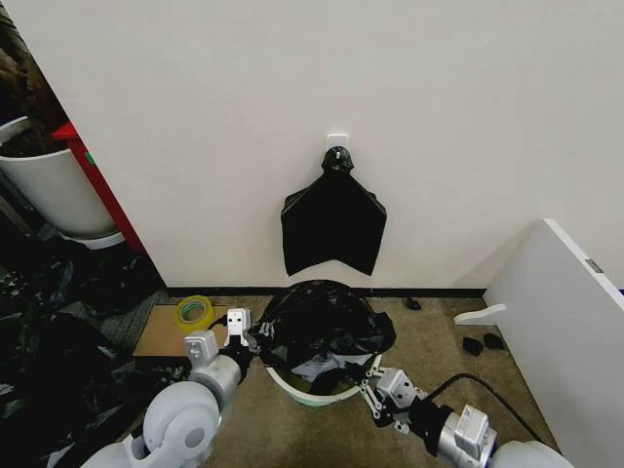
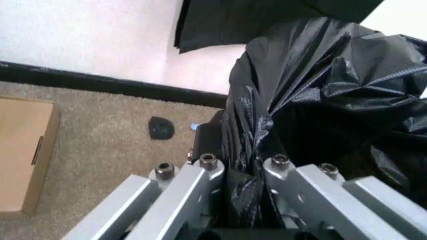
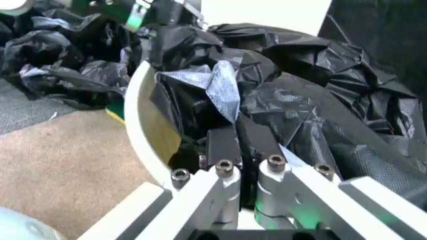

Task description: Place the garbage bag over the trash bin.

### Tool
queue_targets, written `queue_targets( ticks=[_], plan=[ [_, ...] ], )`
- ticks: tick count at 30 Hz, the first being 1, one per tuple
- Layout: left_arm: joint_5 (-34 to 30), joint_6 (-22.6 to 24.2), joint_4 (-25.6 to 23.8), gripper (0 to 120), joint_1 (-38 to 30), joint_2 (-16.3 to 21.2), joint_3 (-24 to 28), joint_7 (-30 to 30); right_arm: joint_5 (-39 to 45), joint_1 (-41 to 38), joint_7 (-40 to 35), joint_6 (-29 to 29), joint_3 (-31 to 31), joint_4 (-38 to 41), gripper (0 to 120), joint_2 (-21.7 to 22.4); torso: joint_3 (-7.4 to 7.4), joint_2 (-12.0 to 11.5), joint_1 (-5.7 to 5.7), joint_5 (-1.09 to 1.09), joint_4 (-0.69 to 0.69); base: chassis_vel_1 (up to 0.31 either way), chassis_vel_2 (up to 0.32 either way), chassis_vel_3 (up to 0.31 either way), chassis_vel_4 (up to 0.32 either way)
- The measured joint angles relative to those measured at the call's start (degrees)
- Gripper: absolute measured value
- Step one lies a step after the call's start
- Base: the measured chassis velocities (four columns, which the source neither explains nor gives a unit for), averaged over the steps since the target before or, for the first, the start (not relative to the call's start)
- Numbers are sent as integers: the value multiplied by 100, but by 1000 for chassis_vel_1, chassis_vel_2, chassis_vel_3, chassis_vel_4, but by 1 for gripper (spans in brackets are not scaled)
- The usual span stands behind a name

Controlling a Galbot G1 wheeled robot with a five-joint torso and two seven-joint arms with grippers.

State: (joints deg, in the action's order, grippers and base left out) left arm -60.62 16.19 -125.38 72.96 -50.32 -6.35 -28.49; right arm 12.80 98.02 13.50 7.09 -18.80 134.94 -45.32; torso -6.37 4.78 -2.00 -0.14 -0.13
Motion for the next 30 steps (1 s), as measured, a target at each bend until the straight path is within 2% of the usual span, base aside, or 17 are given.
queue_targets(
  ticks=[9,16,30],
  plan=[
    [-400,39,110,4,-133,-15,-130,-160,-420,543,199,-507,-125,52,0,173,0,0,0,0,0,0,0,0,0],
    [-648,73,109,4,-177,-36,-145,-272,-897,622,484,-1033,-45,-318,0,221,0,0,0,0,0,0,0,0,0],
    [-1435,214,-218,4,-245,-104,-76,-741,-1991,92,639,-1427,743,-1198,0,-341,0,0,0,0,0,0,0,0,0]
  ],
)
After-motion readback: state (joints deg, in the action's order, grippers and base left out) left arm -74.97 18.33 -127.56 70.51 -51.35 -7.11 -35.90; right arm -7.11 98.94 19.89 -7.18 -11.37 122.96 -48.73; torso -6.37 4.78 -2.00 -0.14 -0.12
